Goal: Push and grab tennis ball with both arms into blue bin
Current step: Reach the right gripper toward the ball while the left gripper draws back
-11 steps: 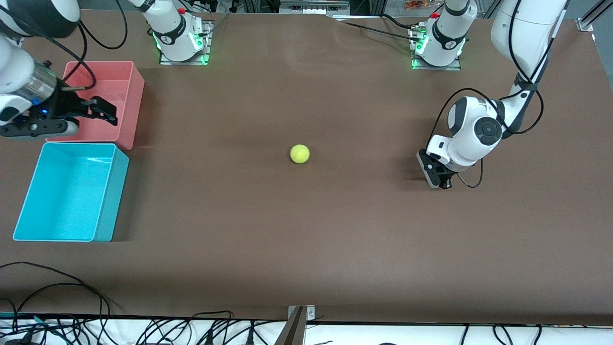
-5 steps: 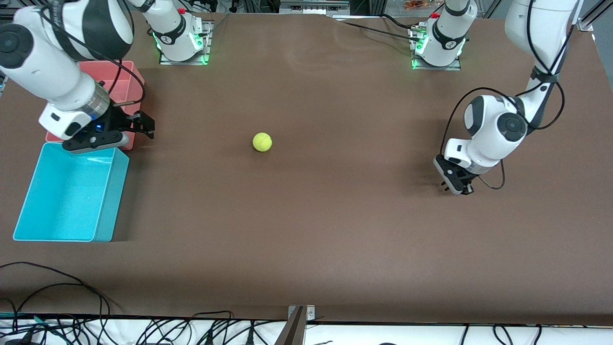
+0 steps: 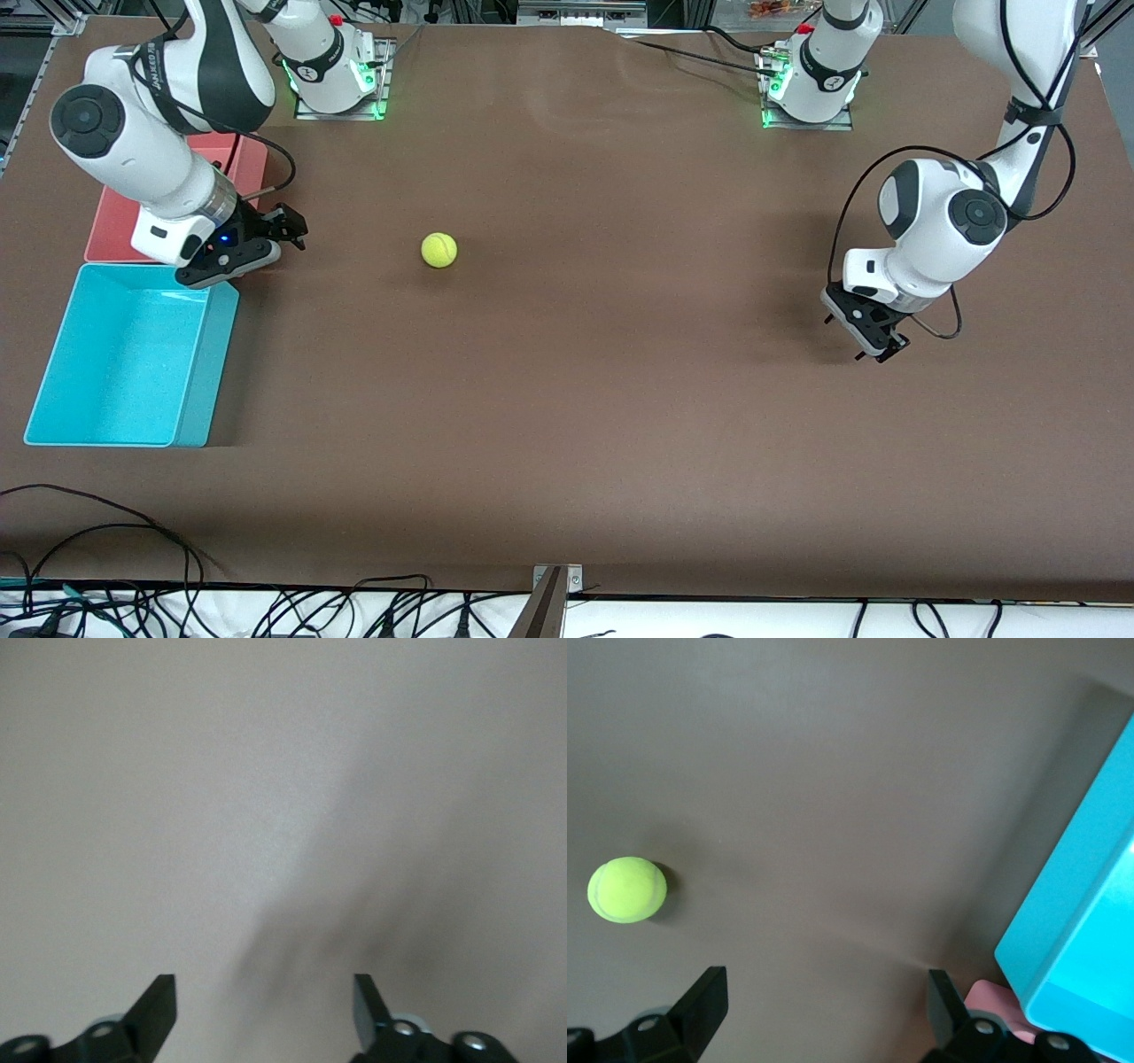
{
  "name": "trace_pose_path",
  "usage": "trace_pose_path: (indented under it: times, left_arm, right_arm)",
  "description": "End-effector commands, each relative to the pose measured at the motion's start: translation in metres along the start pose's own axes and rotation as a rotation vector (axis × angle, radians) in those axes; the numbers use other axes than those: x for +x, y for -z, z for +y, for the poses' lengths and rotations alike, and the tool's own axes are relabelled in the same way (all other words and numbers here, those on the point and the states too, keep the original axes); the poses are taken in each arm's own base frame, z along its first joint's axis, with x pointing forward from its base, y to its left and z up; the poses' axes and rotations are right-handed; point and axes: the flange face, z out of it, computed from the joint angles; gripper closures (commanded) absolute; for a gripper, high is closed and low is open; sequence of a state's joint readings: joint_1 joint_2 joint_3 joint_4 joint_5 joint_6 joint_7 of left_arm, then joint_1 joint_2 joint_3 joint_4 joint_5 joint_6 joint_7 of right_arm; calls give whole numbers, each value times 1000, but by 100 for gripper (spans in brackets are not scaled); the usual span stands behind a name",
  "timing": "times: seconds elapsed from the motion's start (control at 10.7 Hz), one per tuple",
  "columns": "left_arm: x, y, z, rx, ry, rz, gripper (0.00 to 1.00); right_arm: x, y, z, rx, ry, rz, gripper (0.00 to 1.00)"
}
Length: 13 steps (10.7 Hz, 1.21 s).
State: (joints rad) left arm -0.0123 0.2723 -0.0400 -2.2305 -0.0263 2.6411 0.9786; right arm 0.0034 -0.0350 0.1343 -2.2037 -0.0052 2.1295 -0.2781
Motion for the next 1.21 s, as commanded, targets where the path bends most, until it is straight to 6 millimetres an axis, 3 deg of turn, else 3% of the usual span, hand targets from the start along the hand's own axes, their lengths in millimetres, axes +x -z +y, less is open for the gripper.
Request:
trace_pose_path:
  times: [0.0, 0.09, 0.37, 0.56, 0.74, 0.93, 1.12]
  left_arm:
    - [-7, 40, 0, 19, 34, 23, 0]
    - [-4, 58, -4, 46, 31, 41, 0]
    - [1, 89, -7, 92, 34, 73, 0]
    - [-3, 113, -8, 98, 63, 77, 0]
    - [-9, 142, -11, 107, 188, 89, 0]
    - [-15, 173, -28, 84, 343, 79, 0]
    - [-9, 211, -42, 56, 424, 61, 0]
  right_arm:
    - [-17, -26, -4, -1, 161, 28, 0]
    - [-20, -34, -7, 41, 161, 29, 0]
    - [-48, -86, -26, 116, 103, 26, 0]
    - [-55, -111, -58, 100, 156, 26, 0]
    - [-53, -120, -89, 107, 172, -7, 0]
    - [-60, -130, -113, 107, 192, -36, 0]
    - [-75, -147, -114, 102, 190, -46, 0]
